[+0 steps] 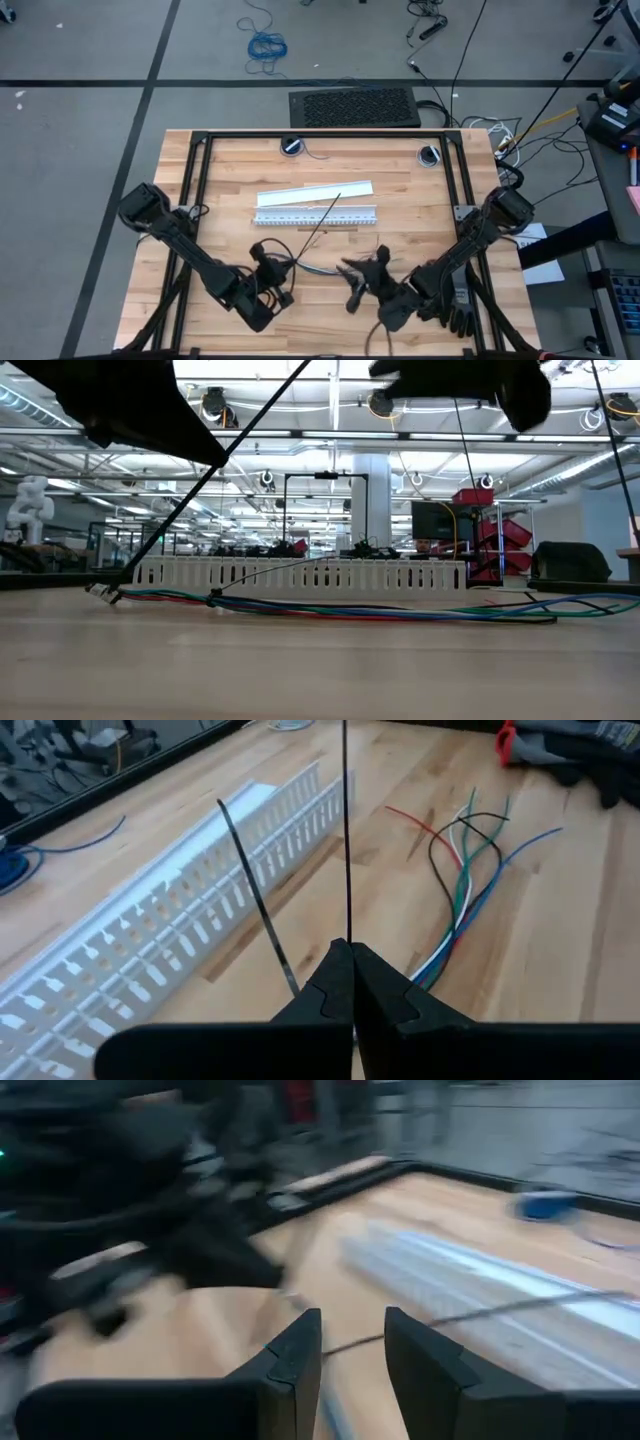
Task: Ziptie cables
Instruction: Wrap the black zip tie around the colored cable wires
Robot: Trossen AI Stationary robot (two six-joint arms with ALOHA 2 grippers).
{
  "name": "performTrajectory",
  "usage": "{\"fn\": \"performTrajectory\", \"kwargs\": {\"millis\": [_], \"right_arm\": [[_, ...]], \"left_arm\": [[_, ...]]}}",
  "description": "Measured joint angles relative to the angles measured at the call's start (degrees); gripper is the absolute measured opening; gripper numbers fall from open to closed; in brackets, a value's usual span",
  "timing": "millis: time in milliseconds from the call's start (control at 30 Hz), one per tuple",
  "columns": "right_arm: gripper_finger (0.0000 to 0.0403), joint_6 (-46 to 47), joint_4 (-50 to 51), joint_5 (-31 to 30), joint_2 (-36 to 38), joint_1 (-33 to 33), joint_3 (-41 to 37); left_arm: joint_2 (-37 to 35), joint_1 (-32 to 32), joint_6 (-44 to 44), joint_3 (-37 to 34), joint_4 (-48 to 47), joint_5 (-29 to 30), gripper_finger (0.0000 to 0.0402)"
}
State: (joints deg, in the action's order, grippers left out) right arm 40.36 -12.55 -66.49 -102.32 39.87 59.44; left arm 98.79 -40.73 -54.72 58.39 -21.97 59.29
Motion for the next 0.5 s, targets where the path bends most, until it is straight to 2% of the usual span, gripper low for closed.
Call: {"fn": "performTrajectory", "kwargs": {"millis": [167, 267, 333, 400, 500], "right_arm": [[0.0100, -13.24, -7.78, 13.36, 0.00, -0.20, 0.02], [0.0100, -19.40, -9.60, 15.68, 0.00, -1.02, 0.02], [0.0100, -22.55, -9.51, 16.01, 0.00, -1.56, 0.02], [0.0100, -22.43, -9.46, 15.84, 0.00, -1.99, 0.02], [0.0100, -14.43, -8.70, 15.64, 0.00, -2.63, 0.02]], "left_arm": [[2.12, 1.44, 2.70, 0.70, 0.47, -1.41, 0.0000], [2.80, 2.46, 2.73, 0.70, 0.17, -3.90, 0.0000], [2.78, 2.59, 2.65, 0.71, 0.10, -3.24, 0.0000], [2.76, 2.50, 2.67, 0.73, -0.56, -1.48, 0.0000], [2.76, 2.36, 2.42, 0.73, -2.98, -0.32, 0.0000]]}}
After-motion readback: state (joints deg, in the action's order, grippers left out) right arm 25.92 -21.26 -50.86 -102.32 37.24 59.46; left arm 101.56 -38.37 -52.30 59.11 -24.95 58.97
